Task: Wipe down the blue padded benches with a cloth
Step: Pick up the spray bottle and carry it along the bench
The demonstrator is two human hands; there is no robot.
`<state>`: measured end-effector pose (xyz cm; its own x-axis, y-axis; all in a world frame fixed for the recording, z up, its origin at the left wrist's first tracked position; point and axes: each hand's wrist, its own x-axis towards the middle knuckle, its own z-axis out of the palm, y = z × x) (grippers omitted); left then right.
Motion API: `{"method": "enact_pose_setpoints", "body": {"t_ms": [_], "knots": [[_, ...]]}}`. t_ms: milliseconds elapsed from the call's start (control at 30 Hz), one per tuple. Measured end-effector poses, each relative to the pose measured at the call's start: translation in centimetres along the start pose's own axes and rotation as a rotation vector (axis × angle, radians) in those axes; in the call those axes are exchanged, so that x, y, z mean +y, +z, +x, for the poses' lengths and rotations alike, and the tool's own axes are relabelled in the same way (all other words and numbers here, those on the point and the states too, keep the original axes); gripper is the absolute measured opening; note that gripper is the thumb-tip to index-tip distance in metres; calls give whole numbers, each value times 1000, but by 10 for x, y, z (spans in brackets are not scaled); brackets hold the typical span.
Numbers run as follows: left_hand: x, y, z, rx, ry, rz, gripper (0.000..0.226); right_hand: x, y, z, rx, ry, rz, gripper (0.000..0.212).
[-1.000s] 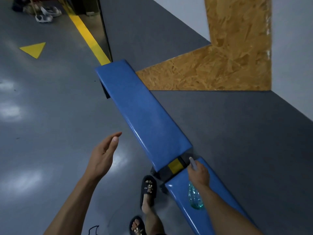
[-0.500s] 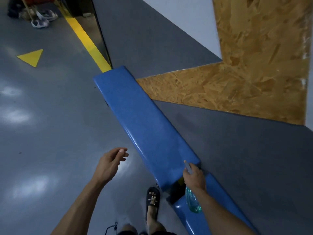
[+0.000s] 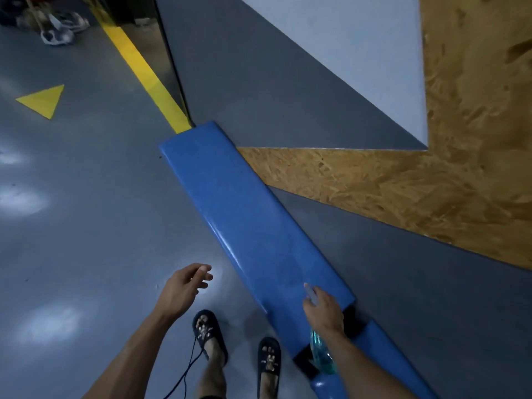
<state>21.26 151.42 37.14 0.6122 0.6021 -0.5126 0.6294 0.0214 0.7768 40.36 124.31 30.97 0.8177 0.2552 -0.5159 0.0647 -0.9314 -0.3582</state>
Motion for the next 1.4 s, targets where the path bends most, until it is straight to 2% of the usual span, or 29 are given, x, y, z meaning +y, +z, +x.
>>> {"method": "enact_pose_setpoints", "body": {"t_ms": [133,200,267,333,433,533,633,733,867,1067,1167,1300,1400], "knots": [[7,-46,33,-12,17,-48,34,-36,-14,27,109,88,110,13],[8,-72,50,-15,27,-53,37,-56,-17,39,104,99,133,26],[8,-97,65,-15,33,-56,28,-80,-17,47,68,103,138,42],[9,-121,80,-8,37,-60,25,-106,-11,51,30,102,115,49],[7,-154,99,-4,39,-67,25,-141,12,49,-16,78,78,42],[4,-183,116,12,36,-93,26,-182,41,38,-64,22,16,14],[3,-210,127,38,42,-106,26,-223,64,28,-69,-60,3,19],[6,-233,137,62,44,-131,25,-259,76,34,-90,-70,-36,9],[4,-260,156,100,40,-155,26,-297,78,62,-36,-29,-58,34],[6,-301,198,161,38,-178,25,-351,46,120,74,-3,15,14],[16,-319,229,177,36,-175,26,-377,36,161,113,-14,41,17],[33,-347,272,188,36,-172,25,-415,30,203,48,-45,29,28],[45,-370,301,224,46,-191,25,-444,43,217,14,-55,-10,21]]}}
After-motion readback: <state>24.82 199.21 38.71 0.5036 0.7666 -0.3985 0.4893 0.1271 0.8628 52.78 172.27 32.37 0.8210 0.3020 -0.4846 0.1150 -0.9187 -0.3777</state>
